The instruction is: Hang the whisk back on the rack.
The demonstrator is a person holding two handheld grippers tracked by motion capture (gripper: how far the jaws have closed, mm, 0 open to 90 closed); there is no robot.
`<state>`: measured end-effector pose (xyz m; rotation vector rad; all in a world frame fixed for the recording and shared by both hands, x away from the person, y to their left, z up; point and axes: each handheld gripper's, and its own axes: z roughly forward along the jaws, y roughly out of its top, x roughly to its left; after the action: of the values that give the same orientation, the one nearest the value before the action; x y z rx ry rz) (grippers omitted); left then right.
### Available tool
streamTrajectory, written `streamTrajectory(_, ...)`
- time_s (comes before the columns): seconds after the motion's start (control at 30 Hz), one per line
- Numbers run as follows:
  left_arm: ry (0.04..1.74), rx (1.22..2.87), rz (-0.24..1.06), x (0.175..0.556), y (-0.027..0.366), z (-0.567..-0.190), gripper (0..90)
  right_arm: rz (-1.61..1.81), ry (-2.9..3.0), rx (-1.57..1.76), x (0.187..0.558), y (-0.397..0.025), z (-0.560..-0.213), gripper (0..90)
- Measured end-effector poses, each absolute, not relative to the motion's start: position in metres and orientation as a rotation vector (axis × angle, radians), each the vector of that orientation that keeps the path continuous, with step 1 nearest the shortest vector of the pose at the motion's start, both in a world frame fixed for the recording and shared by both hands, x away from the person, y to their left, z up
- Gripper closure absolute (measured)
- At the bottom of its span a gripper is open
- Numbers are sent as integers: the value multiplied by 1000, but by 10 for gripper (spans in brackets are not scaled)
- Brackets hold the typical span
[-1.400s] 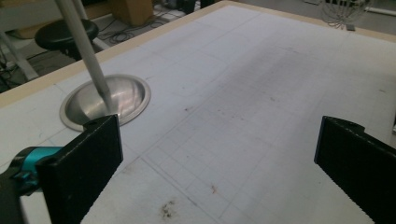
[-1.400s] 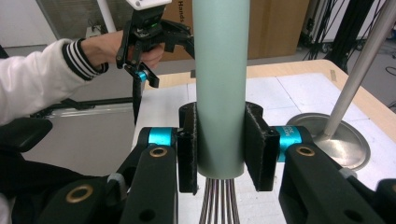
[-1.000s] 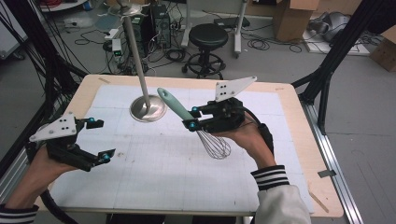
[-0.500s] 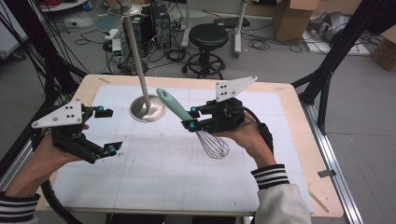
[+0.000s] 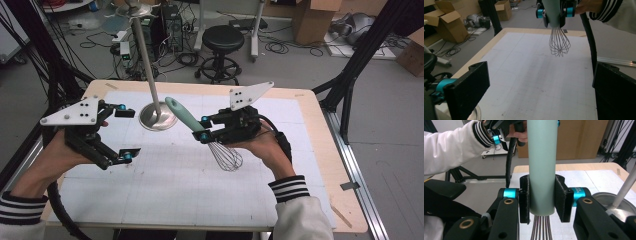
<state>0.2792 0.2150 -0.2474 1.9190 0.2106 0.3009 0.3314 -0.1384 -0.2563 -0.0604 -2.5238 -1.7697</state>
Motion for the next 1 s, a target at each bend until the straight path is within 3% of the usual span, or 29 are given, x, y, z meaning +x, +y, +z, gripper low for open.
streamTrajectory(0.7,74,1875,185,289,173,-218,18,-1801,-2470,34,326,-137,-254,689)
streamTrajectory(1.0,21,1862,141,292,154,-215,68,-1820,-2427,68,326,-138,-256,689)
